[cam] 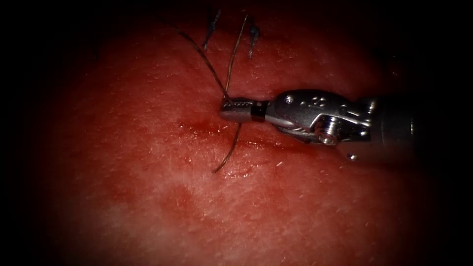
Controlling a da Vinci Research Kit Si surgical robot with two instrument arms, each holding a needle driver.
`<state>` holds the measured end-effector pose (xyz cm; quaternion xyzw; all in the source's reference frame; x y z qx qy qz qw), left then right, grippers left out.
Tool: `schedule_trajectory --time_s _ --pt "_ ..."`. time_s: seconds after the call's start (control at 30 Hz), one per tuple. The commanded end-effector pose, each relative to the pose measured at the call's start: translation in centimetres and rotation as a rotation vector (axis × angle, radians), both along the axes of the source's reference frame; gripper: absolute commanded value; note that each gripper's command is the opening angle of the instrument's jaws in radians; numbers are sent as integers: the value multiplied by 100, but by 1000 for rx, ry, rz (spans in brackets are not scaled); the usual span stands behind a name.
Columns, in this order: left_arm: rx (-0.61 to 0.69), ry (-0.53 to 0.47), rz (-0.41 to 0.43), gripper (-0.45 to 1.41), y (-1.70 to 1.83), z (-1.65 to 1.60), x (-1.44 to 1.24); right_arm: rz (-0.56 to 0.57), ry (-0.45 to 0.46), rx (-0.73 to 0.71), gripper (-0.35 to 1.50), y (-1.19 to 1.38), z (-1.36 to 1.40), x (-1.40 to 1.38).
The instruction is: Wound Closure
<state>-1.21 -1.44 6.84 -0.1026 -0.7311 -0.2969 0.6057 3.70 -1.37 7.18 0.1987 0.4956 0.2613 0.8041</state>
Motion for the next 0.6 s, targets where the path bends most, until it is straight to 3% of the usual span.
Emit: schedule_trajectory --time_s 0.03,0.23,0.3,0.47,0.5,0.53,0.57,0.6 --pt "-14 20 -3 -45 -6 6 0 -11 5 -4 -35 -7 0 6" --pt "-113 215 68 -45 -56 31 12 -17 99 -40 -35 -49 -45 -11" --pt "-124 254 94 -45 -80 41 10 -21 117 -63 -35 -66 -65 -18" --pt "-137 290 106 -45 -98 51 1 -12 175 -103 -35 -76 -90 -23" --pt "-140 292 109 -45 -100 52 -1 -2 195 -120 -21 -75 -96 -25" --pt "-147 288 115 -45 -103 54 -4 7 210 -131 12 -74 -100 -26" --pt "-148 283 120 -45 -105 57 -8 35 258 -160 91 -70 -108 -30" --pt "-152 280 122 -45 -106 59 -10 48 289 -172 111 -67 -112 -32"
